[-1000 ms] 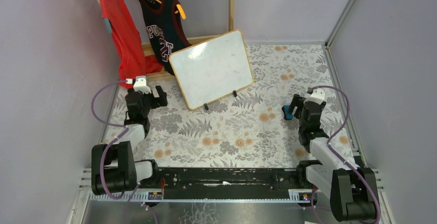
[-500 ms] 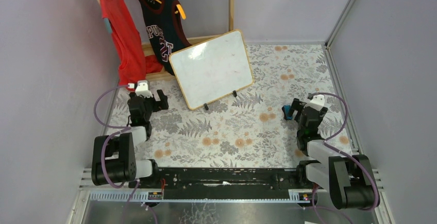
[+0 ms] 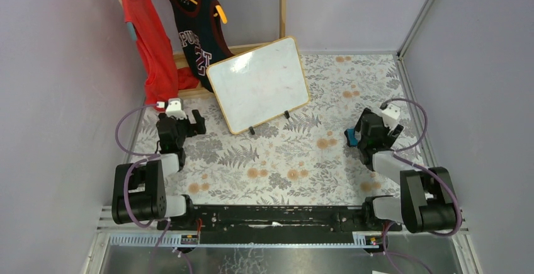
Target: Erase the whiteboard
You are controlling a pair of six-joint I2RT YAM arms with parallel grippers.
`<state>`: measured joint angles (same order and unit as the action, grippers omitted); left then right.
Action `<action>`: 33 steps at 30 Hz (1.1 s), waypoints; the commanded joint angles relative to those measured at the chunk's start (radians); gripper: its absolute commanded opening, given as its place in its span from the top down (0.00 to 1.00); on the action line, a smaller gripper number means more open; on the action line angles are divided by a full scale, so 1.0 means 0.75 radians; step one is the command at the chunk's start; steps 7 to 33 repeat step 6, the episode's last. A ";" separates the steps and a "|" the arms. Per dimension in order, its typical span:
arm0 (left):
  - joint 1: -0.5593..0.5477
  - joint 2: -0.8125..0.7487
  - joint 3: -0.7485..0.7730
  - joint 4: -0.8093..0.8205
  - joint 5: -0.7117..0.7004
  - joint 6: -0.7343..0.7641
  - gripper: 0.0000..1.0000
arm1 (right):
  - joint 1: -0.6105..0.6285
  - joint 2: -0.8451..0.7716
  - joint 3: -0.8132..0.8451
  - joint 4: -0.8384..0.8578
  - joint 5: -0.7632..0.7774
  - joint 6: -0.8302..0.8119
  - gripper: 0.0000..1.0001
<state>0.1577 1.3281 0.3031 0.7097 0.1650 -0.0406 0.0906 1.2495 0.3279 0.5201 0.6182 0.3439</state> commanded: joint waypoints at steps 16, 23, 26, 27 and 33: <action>-0.002 0.007 0.035 0.055 -0.022 0.013 0.00 | 0.220 0.212 0.226 -0.144 0.426 -0.041 0.01; -0.002 0.007 0.035 0.055 -0.022 0.013 0.00 | 0.220 0.212 0.226 -0.144 0.426 -0.041 0.01; -0.002 0.007 0.035 0.055 -0.022 0.013 0.00 | 0.220 0.212 0.226 -0.144 0.426 -0.041 0.01; -0.002 0.007 0.035 0.055 -0.022 0.013 0.00 | 0.220 0.212 0.226 -0.144 0.426 -0.041 0.01; -0.002 0.007 0.035 0.055 -0.022 0.013 0.00 | 0.220 0.212 0.226 -0.144 0.426 -0.041 0.01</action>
